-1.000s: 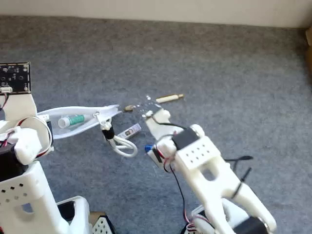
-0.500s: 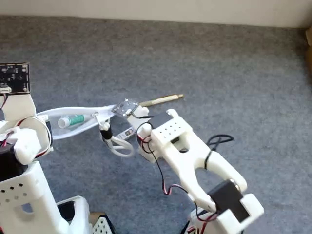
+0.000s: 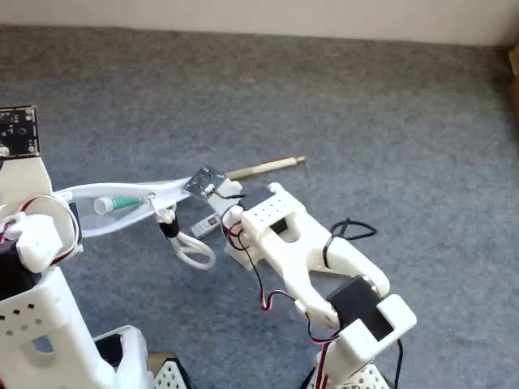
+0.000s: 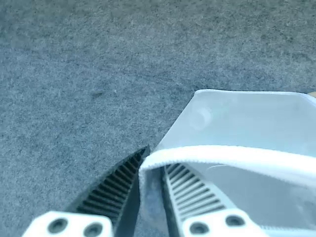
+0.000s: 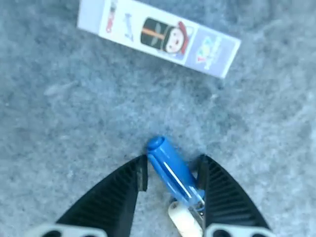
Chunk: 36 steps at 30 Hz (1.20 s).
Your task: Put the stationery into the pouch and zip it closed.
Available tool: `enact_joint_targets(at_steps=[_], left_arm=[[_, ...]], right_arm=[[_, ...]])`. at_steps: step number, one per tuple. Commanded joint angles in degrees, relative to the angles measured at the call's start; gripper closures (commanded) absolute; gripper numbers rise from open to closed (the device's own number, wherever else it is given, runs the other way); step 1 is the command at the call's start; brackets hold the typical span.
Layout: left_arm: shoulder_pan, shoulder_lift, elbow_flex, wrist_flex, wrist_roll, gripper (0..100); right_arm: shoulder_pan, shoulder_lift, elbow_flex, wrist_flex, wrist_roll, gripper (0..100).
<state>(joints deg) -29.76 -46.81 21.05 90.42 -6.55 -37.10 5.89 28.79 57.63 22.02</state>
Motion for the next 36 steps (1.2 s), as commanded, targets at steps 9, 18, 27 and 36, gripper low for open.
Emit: enact_joint_targets(at_steps=[9, 18, 27, 36], left_arm=[[-0.84, 1.27, 1.19, -0.18, 0.18, 99], [-0.84, 1.27, 1.19, -0.18, 0.18, 99], [-0.75, 1.27, 0.84, -0.18, 0.44, 99], [4.88, 1.27, 0.84, 0.18, 0.79, 99]], right_arm=[[5.58, 2.51, -2.33, -0.31, 5.80, 98.5], [10.42, 1.54, -3.38, -0.31, 10.46, 99.3], [13.41, -12.44, -3.65, 0.22, 11.96, 99.3], [13.49, -24.48, -3.65, 5.05, 5.80, 99.3]])
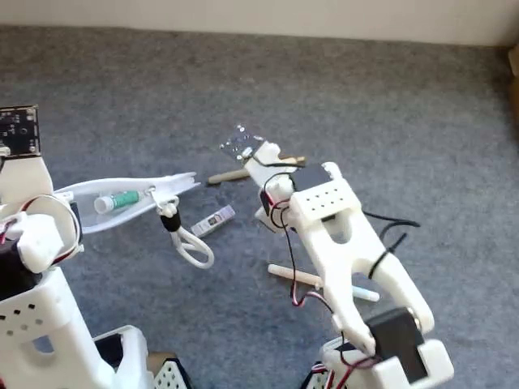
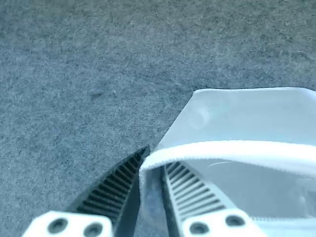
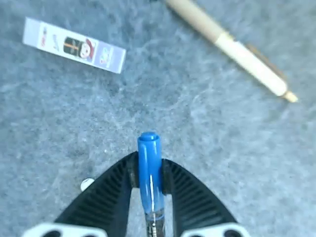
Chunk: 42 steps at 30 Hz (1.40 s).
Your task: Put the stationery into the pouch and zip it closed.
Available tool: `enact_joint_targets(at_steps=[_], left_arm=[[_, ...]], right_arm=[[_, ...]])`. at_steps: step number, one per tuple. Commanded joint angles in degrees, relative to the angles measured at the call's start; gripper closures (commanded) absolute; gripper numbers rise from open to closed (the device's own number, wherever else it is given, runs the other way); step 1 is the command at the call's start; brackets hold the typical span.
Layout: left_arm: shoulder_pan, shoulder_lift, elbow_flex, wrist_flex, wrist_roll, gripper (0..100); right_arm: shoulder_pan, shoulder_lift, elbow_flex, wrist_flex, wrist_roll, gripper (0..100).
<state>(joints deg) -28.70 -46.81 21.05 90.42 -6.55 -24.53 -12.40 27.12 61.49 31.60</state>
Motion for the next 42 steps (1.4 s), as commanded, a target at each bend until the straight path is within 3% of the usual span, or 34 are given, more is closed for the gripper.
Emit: enact_joint_targets(at_steps=[1, 14, 19, 27, 30, 35, 42], left_arm=[[4.35, 1.27, 0.75, 0.18, 2.02, 99], [4.79, 1.27, 0.75, -0.70, 3.16, 99], [4.79, 1.27, 0.75, -0.97, 3.16, 99], [4.79, 1.27, 0.75, -0.88, 3.16, 99], [4.79, 1.27, 0.75, -0.88, 3.16, 99], [4.79, 1.27, 0.75, -0.88, 3.16, 99], [4.79, 1.27, 0.75, -0.70, 3.16, 99]], right_arm=[[0.92, -7.87, -1.98, 1.19, -5.27, 99.3], [-0.04, -32.40, -1.89, 5.05, -16.53, 99.3], [-6.20, -40.66, -1.89, 4.97, -20.84, 99.3], [-15.43, -50.68, -2.07, 4.35, -21.54, 99.3], [-19.03, -53.23, -1.89, 1.45, -22.86, 99.3], [-21.85, -55.08, -1.89, -4.97, -31.82, 99.3], [-26.86, -54.90, -1.89, -13.93, -33.49, 99.3]])
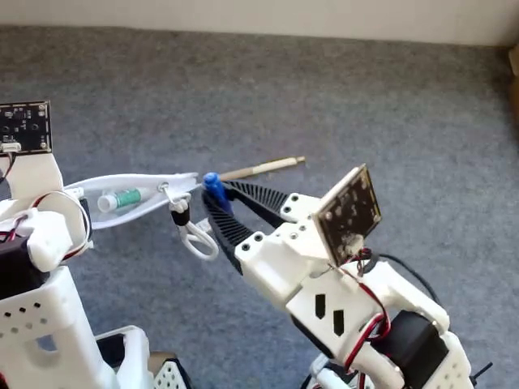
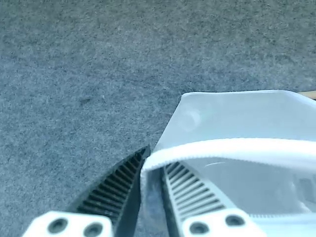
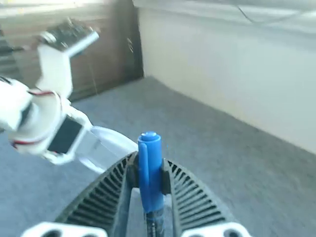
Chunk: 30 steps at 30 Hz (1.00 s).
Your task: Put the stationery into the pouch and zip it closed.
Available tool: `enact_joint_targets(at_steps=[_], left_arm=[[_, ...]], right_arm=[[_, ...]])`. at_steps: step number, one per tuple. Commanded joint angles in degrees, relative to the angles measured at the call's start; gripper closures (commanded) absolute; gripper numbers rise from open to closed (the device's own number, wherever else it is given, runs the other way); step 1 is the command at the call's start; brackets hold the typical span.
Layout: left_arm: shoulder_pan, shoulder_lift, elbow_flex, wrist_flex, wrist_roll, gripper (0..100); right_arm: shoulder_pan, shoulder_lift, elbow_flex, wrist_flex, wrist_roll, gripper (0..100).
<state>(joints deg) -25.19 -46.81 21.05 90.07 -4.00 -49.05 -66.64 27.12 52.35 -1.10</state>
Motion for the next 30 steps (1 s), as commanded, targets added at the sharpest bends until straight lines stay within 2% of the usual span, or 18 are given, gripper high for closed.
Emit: enact_joint_targets(at_steps=[1, 10, 16, 23, 28, 30], left_arm=[[1.27, 1.27, 0.75, -0.35, 0.62, 99], [1.27, 1.27, 0.75, -0.53, 0.62, 99], [1.19, 1.27, 0.75, -0.53, 0.62, 99], [1.19, 1.27, 0.75, -0.53, 0.62, 99], [1.19, 1.27, 0.75, -0.62, 0.62, 99], [1.19, 1.27, 0.75, -0.62, 0.62, 99]], right_arm=[[-3.03, -0.66, -1.89, -6.55, -0.79, 99.3], [-7.43, -0.31, -0.84, -23.96, -0.88, 99.3], [-7.78, -0.31, 12.26, -46.46, -0.44, 99.3], [-7.87, -0.22, 21.85, -60.97, -0.44, 99.3], [-7.60, 7.69, 22.20, -70.64, -0.18, 99.3], [-7.60, 12.35, 22.02, -74.24, 2.64, 99.3]])
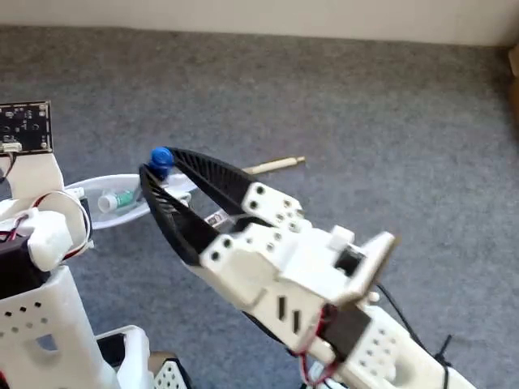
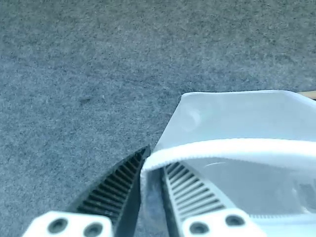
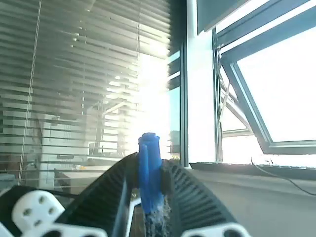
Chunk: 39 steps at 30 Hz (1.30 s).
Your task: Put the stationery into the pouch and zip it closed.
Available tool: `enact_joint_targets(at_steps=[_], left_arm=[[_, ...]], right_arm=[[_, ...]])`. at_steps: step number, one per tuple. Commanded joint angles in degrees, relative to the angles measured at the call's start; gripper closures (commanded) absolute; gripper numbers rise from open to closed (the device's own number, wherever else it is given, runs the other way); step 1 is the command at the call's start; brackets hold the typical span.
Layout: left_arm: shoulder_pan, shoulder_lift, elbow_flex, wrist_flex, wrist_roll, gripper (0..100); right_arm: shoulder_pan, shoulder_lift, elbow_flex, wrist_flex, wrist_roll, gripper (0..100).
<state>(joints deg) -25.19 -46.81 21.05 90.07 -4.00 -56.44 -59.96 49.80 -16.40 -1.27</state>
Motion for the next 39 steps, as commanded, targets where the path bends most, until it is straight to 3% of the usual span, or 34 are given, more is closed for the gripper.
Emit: enact_joint_targets(at_steps=[1, 6, 26, 35, 39], left_arm=[[1.19, 1.27, 0.75, -0.62, 0.62, 99], [1.19, 1.27, 0.75, -0.62, 0.62, 99], [1.19, 1.27, 0.75, -0.62, 0.62, 99], [1.19, 1.27, 1.01, -0.62, 0.62, 99], [1.19, 1.27, 1.10, -0.62, 0.62, 99]], right_arm=[[-0.22, 7.69, -0.75, -7.69, 4.66, 99.3], [-0.57, 14.02, -0.22, -16.04, 8.97, 99.3], [-0.75, 15.60, 8.48, -16.04, 8.97, 99.3], [-4.44, 15.69, 12.53, -15.87, 9.32, 99.1], [-4.44, 15.60, 12.53, -13.58, 9.32, 89.6]])
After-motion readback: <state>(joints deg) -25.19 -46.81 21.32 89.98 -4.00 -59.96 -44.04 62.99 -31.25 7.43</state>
